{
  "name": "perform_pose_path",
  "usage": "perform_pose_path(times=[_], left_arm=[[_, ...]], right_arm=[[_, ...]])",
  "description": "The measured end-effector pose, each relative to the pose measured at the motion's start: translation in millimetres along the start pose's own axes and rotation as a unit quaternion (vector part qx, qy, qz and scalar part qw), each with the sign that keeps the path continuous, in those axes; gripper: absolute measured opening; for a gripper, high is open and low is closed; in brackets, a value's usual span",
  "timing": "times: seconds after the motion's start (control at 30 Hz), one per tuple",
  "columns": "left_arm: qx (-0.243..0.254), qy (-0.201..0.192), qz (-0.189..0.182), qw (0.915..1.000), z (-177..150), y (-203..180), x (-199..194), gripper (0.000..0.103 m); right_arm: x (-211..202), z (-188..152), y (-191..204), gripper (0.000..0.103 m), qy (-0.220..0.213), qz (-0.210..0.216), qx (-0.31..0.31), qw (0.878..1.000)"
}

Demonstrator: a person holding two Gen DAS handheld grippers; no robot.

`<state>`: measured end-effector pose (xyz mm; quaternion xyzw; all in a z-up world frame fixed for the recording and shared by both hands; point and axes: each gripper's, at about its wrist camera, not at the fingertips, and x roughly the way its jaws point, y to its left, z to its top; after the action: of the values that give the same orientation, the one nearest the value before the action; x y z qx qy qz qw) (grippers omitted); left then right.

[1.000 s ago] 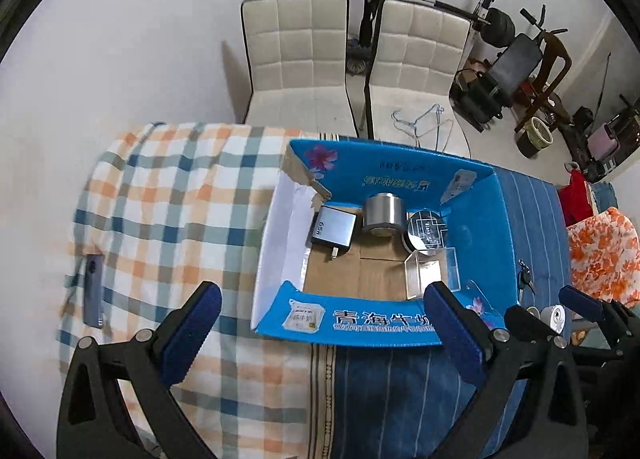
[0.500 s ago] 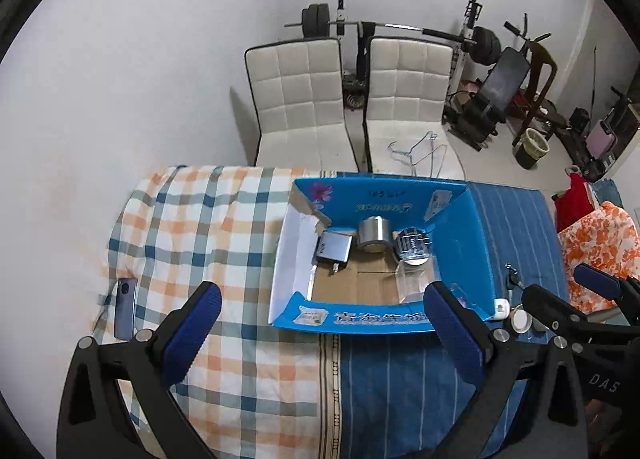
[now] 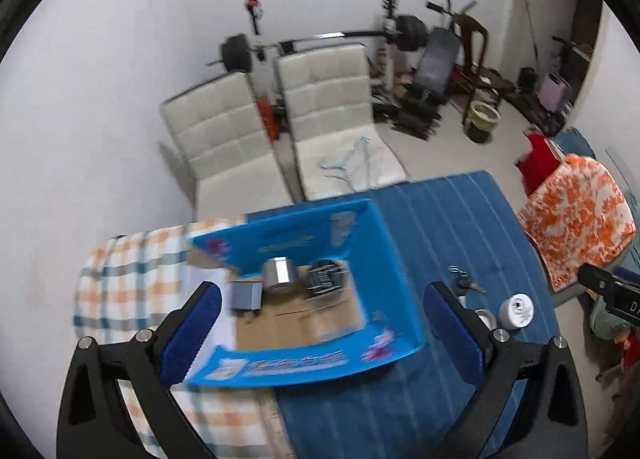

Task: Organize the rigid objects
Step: 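Withdraw both tools from the box toward the remaining items, then grasp the white cream jar with the right tool while the left tool grasps the small metal jar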

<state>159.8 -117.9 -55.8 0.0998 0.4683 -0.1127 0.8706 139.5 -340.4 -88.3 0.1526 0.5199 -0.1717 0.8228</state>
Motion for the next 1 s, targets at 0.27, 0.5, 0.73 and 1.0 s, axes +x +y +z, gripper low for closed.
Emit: perform_pose_path(times=[0.27, 0.5, 0.73, 1.0], left_arm=[[0.086, 0.085, -0.044, 0.9916, -1, -133, 104, 0.103], [0.156, 0.168, -0.022, 0.9731, -36, -189, 165, 0.103], [0.167, 0.205, -0.055, 0.963, -65, -216, 186, 0.091], [0.187, 0.263, -0.088, 0.9425, -98, -265, 223, 0.09]], right_arm=[[107, 7, -134, 0.093, 0.094, -0.013, 0.091, 0.991], [254, -14, -145, 0.092, 0.213, 0.003, 0.09, 0.973], [308, -40, -148, 0.072, 0.253, 0.011, 0.097, 0.963], [281, -80, -199, 0.071, 0.253, -0.02, 0.093, 0.963]])
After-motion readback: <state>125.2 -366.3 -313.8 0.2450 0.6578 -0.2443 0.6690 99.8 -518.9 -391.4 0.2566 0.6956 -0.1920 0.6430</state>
